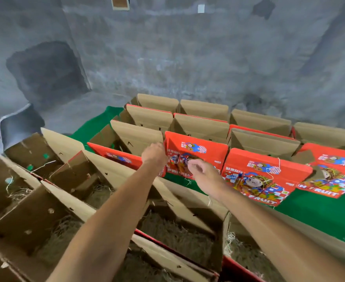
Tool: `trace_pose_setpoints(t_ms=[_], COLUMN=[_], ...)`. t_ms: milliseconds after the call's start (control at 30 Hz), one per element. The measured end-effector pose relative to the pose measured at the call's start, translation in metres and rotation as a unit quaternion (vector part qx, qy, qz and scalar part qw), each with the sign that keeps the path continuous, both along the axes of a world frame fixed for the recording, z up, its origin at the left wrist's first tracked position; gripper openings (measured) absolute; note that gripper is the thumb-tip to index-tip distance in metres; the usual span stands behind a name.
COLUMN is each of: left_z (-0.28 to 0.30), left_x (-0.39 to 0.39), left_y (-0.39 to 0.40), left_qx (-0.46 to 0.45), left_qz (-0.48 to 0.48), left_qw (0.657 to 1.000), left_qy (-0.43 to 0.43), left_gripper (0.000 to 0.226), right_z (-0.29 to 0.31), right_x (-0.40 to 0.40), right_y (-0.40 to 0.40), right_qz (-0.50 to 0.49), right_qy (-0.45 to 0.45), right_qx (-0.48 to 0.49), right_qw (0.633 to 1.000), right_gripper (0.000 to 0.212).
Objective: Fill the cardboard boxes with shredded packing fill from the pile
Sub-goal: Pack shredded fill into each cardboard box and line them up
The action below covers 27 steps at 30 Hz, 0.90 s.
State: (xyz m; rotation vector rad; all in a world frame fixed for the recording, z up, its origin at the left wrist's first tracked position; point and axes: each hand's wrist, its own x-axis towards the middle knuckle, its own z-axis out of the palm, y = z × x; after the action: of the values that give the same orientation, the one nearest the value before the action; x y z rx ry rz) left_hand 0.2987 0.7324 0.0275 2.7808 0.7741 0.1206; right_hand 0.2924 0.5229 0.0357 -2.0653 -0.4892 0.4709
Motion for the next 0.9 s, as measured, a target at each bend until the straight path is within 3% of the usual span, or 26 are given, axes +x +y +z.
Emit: trace_pose_setpoints(t_ms=[267, 467, 667, 767, 900], left_z=[-0.008, -0.008, 0.005, 0.008, 0.014], left_x=[0.017, 0.001, 0.006, 0.016, 0.036], left_y=[0.018, 0.001, -0.044, -0.044, -0.035], left_qx=[0.052, 0.124, 0.126, 0.078, 0.041], left_qz=[-0.043, -0.102, -0.101, -0.06, -0.037], left_qw=[0.996, 0.979, 0.986, 0.995, 0.998], left_qy=[0.061, 0.126, 0.047, 0.002, -0.014], left_gripper=[0.016, 0.028, 0.025, 0.022, 0.023], right_z=[-0.012, -0.009, 0.005, 0.015, 0.02], right_x=[0.018, 0.007, 0.002, 0.0, -0.016], right_y=[-0.006, -0.016, -0.031, -0.053, -0.097], right_qz=[-0.037, -0.045, -0.061, -0.062, 0.016], right_qy=[0.012, 0.032, 0.008, -0.001, -0.018], right_qx=[0.017, 0.003, -0.008, -0.018, -0.133], right_qw=[0.999, 0.998, 0.998, 0.998, 0.991], right_gripper=[0.032, 0.042, 0.038, 0.041, 0.068])
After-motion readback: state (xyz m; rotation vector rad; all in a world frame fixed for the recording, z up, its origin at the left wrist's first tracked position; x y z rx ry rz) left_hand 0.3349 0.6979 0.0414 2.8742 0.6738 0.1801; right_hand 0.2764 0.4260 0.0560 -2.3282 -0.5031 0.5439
